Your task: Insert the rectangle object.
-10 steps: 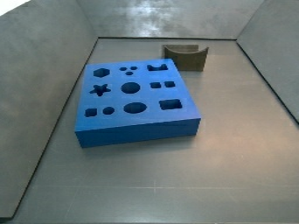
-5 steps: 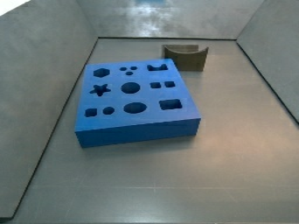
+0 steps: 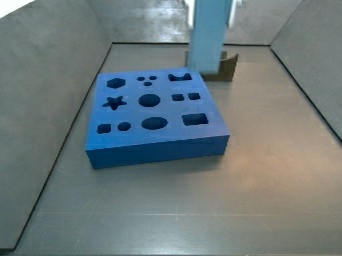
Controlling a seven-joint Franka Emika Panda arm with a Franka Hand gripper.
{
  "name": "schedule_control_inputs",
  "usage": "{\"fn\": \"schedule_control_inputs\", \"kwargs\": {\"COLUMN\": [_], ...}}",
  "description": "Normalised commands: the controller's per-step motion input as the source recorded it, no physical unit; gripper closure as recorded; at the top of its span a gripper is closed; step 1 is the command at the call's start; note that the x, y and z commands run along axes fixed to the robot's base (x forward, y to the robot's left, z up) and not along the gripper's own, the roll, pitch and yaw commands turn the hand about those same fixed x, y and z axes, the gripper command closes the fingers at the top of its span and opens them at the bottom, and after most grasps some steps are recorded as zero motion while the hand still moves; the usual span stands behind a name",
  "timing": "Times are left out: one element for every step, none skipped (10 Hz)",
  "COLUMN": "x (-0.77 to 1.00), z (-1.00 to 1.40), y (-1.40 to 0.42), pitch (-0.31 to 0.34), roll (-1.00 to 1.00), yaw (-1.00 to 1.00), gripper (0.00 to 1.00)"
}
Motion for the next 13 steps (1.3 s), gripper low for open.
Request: {"fn": "schedule_control_inputs", "kwargs": {"x": [0.23, 0.07, -0.03, -0.16, 0.0, 0.05, 0.12, 0.27, 0.2, 0.04, -0.08, -0.36, -0.52], "z": [-1.0, -1.0, -1.0, -0.54, -0.06, -0.03, -0.31, -0.49, -0.46, -0.33, -0.32, -0.2, -0.13], "y": [-0.12, -0.1, 0.0, 0.07, 0.0, 0.0, 0.0, 0.0, 0.0, 0.01, 0.1, 0.08, 0.07], "pitch": [0.0, 0.0, -0.004, -0.083, 0.0, 0.026, 0.077, 0.086, 0.069, 0.049, 0.006, 0.0, 0.0], "roll": [0.0, 0.0, 0.03, 0.08, -0.01, 0.0, 0.09, 0.22, 0.24, 0.04, 0.11, 0.15, 0.09], "yaw": [0.27, 0.16, 0.03, 0.0, 0.0, 0.0, 0.0, 0.0, 0.0, 0.04, 0.12, 0.14, 0.07], "gripper": [1.0, 1.0, 1.0, 1.0, 1.0, 1.0, 1.0, 1.0, 1.0, 1.0, 1.0, 1.0, 1.0]}}
